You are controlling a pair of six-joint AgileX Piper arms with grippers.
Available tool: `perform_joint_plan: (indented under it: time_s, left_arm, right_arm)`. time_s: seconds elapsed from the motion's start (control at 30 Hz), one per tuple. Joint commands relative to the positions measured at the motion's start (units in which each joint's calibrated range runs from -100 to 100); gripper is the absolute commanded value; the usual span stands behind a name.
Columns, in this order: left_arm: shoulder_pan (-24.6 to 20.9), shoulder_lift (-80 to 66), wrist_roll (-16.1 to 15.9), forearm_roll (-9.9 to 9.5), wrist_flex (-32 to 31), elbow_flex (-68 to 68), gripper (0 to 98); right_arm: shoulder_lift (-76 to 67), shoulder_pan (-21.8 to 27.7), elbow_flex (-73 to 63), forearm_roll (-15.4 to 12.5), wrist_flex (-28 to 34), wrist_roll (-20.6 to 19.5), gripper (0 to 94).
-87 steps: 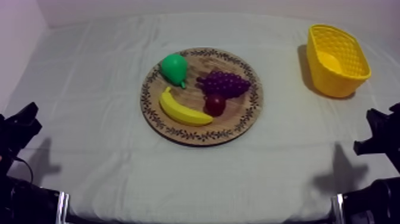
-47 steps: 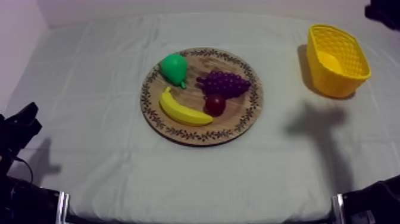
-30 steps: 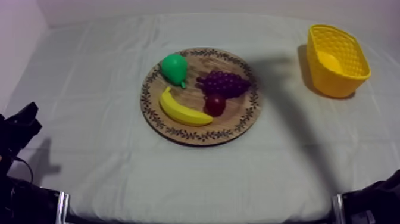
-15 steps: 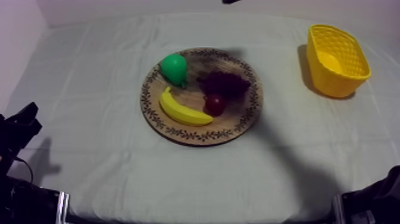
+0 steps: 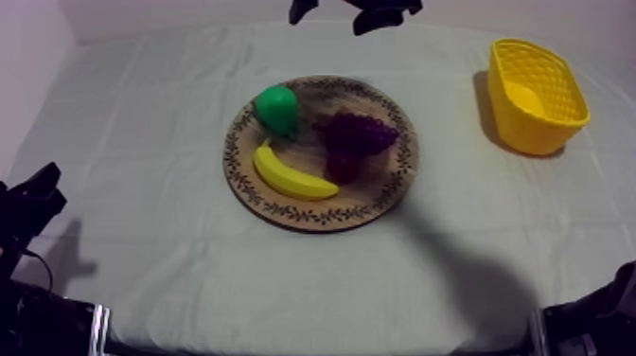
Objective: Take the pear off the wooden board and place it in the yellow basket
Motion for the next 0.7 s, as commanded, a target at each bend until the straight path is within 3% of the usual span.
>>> perform_joint_plan:
  time_s: [0.0, 0.67]
  left_arm:
    - [-0.01, 0.00, 0.02, 0.02, -0.01, 0.05, 0.1]
    - [-0.01, 0.00, 0.02, 0.02, -0.01, 0.05, 0.1]
  right_arm:
    - [0.44, 0.04, -1.65, -0.22, 1.22, -0.10, 87.4]
    - [16.96, -2.69, -10.42, 0.32, -0.39, -0.69, 91.9]
